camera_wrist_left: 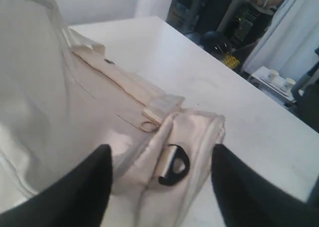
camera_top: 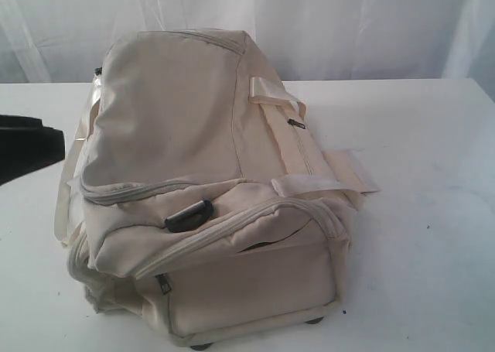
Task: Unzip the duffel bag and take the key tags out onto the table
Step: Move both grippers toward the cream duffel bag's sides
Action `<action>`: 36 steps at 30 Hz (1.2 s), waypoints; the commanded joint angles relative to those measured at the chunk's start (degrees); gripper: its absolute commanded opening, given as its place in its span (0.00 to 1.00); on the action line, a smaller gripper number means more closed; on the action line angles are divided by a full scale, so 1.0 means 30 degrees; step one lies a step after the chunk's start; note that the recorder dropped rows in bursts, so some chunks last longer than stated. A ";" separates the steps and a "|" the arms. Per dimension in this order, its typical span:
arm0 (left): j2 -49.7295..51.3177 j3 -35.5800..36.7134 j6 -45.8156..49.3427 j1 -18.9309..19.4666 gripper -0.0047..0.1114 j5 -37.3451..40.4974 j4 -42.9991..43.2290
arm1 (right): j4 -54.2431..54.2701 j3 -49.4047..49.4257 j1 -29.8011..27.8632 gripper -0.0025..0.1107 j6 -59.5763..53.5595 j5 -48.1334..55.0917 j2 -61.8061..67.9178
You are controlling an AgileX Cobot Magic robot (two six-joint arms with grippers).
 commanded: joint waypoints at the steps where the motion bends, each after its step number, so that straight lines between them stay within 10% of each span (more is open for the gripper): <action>1: 0.0349 -0.0093 -0.3150 -0.0092 0.67 0.3163 0.1270 | 0.3156 -0.1873 0.0730 0.02 -0.1146 0.2014 0.2410; 9: 0.0352 0.2410 0.4263 -0.1792 0.67 0.5005 0.0979 | 0.4063 -0.2443 0.0885 0.02 -0.1146 0.2516 0.3674; 26: 0.0352 0.6147 1.4026 -0.2742 0.63 -0.1649 -0.4932 | 0.4512 -0.2443 0.0885 0.04 -0.4023 0.2359 0.3838; 36: 0.2323 0.6147 1.7809 -0.2742 0.63 -0.2706 -0.7191 | 0.4563 -0.2443 0.0885 0.57 -0.6472 0.1365 0.4749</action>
